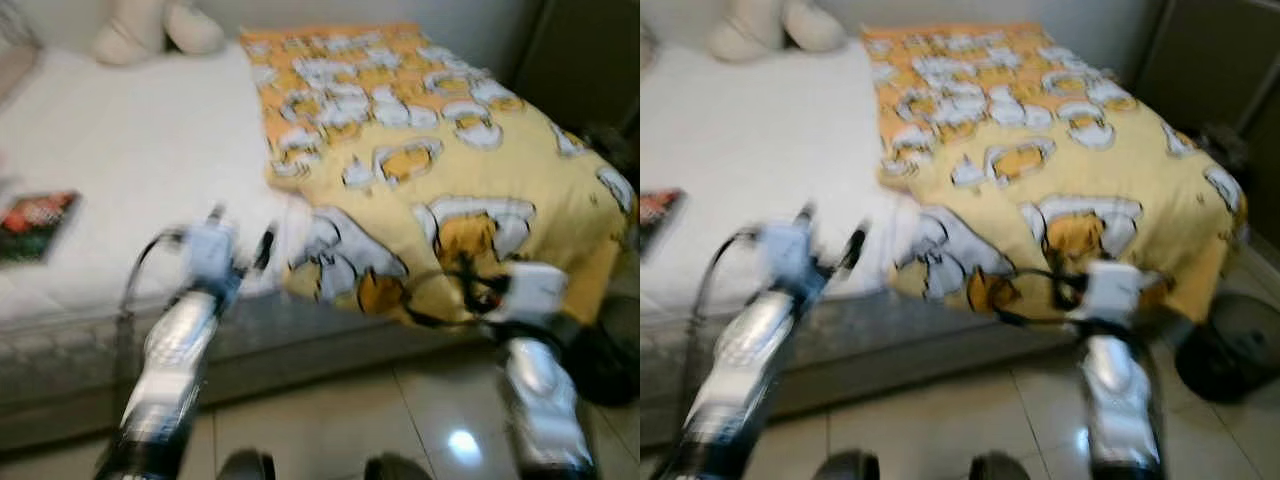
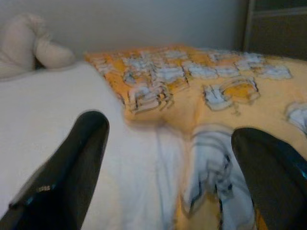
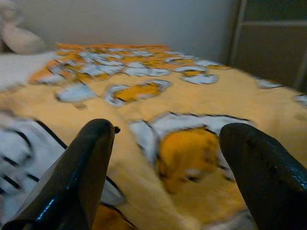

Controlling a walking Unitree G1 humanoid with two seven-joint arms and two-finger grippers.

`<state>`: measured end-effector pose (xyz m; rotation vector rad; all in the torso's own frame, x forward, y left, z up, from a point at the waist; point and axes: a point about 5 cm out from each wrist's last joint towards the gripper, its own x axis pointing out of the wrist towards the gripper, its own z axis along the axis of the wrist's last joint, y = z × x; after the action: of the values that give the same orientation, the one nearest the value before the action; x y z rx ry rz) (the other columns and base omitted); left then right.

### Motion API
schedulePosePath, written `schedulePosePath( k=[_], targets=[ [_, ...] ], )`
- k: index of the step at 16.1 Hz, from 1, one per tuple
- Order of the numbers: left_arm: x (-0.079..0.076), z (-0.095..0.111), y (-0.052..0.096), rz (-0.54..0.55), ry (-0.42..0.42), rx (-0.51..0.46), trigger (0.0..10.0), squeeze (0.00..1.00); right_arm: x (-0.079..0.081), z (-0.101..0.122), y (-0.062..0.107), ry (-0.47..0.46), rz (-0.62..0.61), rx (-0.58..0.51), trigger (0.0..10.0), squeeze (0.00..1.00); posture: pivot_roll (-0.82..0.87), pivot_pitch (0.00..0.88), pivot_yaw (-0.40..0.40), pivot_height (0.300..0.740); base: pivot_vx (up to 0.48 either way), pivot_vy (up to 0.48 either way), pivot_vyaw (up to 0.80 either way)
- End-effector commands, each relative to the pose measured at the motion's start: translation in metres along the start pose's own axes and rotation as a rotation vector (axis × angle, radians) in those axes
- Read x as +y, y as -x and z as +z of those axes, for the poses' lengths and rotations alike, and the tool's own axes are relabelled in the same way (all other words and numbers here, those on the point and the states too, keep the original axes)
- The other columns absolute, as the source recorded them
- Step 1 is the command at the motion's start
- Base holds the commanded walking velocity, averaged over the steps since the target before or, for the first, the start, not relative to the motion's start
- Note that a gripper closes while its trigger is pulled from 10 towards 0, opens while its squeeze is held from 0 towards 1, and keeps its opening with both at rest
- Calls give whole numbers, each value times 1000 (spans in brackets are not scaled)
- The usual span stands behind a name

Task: Clean up the room

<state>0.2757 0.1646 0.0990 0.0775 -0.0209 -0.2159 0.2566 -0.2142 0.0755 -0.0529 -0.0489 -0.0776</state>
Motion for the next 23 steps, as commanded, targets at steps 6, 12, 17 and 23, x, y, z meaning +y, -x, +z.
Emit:
schedulePosePath(
  k=[6, 12, 17, 23],
  targets=[
    [-8, 19, -30, 49, 38, -32, 10000, 0, 14, 3, -4, -8, 48, 4, 10000, 0, -23, 0, -15, 622, 137, 0, -239],
    [-7, 19, -39, 115, 55, -16, 10000, 0, 21, 2, -7, -9, 67, 20, 10000, 0, -36, 0, -3, 622, 457, 0, 0],
    [-7, 21, -46, 144, 68, -17, 10000, 0, 18, 3, -10, 1, 61, 24, 10000, 0, -43, 0, -4, 622, 457, 0, 0],
    [0, 18, -50, 198, 100, 5, 10000, 0, 17, 1, -10, 7, 67, 41, 10000, 0, -44, 0, -7, 622, 384, 209, 0]
  ],
)
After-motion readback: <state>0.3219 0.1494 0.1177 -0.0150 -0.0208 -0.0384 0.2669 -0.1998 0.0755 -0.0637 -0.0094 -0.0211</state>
